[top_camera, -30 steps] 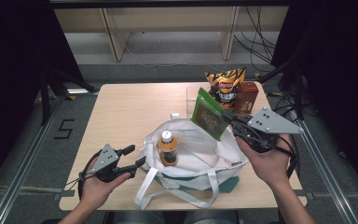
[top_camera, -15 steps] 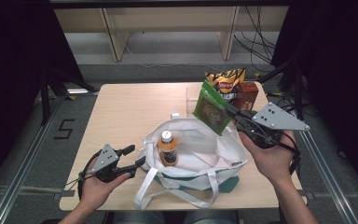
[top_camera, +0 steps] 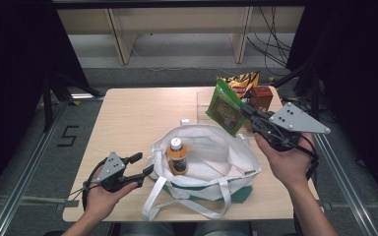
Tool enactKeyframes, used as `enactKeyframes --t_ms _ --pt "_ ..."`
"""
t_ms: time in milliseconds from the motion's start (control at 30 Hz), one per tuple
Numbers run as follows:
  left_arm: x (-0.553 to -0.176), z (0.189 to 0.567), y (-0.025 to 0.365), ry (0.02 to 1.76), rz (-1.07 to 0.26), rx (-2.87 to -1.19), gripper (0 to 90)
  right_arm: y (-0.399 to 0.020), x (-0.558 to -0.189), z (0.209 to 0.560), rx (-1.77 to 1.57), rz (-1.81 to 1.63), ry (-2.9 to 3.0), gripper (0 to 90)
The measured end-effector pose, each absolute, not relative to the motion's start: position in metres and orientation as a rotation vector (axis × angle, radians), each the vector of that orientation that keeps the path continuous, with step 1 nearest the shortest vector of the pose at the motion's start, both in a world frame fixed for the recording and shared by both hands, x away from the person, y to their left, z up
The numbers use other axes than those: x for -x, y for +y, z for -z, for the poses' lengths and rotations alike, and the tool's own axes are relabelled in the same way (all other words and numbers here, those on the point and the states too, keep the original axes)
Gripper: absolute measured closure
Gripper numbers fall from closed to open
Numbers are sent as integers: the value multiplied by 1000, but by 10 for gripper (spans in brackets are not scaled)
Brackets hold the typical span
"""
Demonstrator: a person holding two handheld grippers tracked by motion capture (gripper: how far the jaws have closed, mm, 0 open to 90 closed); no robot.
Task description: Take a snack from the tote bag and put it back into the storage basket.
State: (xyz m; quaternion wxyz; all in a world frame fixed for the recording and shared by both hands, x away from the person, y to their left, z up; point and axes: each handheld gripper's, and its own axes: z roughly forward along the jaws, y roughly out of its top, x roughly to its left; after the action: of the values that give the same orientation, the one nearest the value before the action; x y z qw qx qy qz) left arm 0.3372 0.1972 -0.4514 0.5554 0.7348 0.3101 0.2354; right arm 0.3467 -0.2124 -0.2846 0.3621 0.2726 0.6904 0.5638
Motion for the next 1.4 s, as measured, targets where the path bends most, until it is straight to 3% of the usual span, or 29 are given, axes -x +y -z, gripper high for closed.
enactKeyframes --t_ms 1400 --pt "-337 451 199 738 -560 -1735 388 -220 -393 280 -760 -1428 1702 900"
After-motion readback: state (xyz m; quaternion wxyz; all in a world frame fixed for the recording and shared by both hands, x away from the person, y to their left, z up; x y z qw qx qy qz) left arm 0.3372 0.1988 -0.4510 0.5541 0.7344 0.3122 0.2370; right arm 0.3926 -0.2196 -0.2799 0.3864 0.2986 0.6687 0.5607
